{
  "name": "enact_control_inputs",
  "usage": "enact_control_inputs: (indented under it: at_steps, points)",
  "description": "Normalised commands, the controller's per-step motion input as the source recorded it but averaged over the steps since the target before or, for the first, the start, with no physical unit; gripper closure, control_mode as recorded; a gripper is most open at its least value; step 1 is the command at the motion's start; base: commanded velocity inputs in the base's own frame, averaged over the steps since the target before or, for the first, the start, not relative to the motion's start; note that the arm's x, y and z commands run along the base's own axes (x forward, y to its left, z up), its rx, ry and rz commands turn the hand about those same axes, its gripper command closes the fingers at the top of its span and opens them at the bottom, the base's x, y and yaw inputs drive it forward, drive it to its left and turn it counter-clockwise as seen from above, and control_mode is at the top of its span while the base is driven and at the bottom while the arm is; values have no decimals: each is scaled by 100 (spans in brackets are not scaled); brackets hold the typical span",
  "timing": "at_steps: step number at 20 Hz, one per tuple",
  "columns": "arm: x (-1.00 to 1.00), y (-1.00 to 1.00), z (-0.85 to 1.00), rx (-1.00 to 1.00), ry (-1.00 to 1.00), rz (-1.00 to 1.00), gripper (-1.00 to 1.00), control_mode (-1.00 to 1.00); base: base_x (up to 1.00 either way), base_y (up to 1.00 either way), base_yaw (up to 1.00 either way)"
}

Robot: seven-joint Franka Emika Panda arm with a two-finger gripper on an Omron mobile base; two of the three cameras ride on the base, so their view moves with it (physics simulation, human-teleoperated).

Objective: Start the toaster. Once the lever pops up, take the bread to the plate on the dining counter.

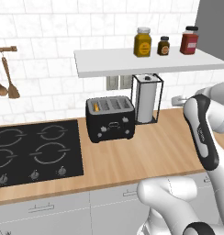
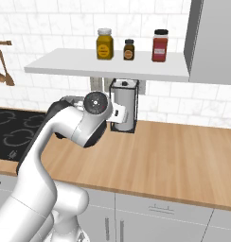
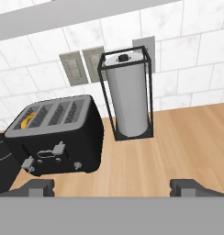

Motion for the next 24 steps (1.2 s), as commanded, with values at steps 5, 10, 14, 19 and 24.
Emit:
enact_control_inputs:
  at_steps: [5, 10, 14, 19, 24]
  points:
    - [0, 0, 0, 0, 0, 0, -100, -100, 0, 0, 0]
    - [0, 0, 0, 0, 0, 0, -100, -100, 0, 0, 0]
    - [0, 0, 0, 0, 0, 0, -100, -100, 0, 0, 0]
    - [0, 0, 0, 0, 0, 0, -100, -100, 0, 0, 0]
    - [0, 0, 0, 0, 0, 0, -100, -100, 0, 0, 0]
